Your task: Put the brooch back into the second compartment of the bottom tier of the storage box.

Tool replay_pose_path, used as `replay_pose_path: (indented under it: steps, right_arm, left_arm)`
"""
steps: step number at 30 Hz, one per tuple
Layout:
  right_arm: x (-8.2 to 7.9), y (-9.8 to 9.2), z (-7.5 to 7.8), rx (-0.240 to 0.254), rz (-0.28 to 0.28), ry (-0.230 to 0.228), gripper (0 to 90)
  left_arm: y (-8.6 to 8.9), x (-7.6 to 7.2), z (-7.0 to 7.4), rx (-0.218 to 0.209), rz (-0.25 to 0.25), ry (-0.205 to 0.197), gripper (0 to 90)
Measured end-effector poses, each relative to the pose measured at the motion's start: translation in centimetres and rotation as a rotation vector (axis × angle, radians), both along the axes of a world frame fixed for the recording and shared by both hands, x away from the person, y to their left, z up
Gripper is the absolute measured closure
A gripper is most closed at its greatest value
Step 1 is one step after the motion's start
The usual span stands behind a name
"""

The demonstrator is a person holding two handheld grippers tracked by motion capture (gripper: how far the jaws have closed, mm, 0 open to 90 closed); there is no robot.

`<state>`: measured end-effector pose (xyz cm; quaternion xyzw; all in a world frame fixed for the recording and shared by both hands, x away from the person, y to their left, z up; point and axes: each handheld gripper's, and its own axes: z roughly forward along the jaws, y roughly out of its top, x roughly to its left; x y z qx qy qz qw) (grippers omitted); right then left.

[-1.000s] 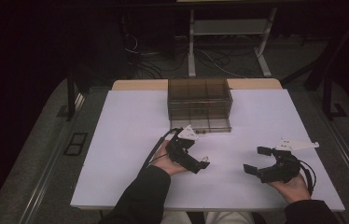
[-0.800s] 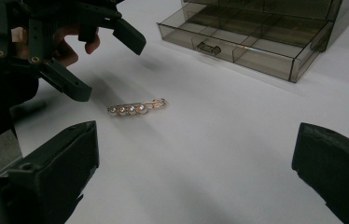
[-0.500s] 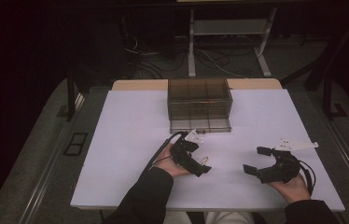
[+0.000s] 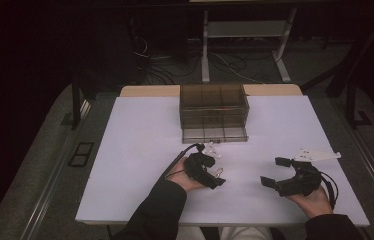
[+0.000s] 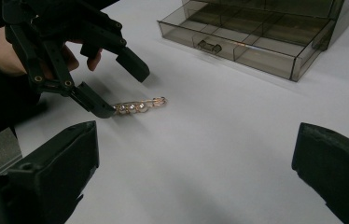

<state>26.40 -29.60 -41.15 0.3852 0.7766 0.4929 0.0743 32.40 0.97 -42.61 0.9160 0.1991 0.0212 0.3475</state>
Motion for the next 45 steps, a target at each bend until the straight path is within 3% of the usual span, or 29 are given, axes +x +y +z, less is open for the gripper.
replay_pose_path:
  steps: [21, 24, 32, 45]
  right_arm:
    - [-0.02, -0.04, 0.01, 0.002, 0.0, -0.005, 0.3]
    - [-0.02, -0.02, 0.01, 0.001, 0.001, -0.005, 0.3]
    - [-0.03, -0.03, 0.01, 0.002, 0.001, -0.006, 0.3]
    - [0.0, -0.03, 0.0, 0.001, 0.001, -0.006, 0.3]
  left_arm:
    - [-0.31, -0.19, -0.65, 0.08, -0.051, -0.02, 54.1]
    - [-0.42, -0.21, -0.8, 0.124, -0.082, -0.027, 57.9]
    - [-0.38, -0.16, -0.86, 0.122, -0.074, -0.055, 66.6]
    - [-0.14, 0.26, -0.88, 0.107, -0.057, -0.035, 78.0]
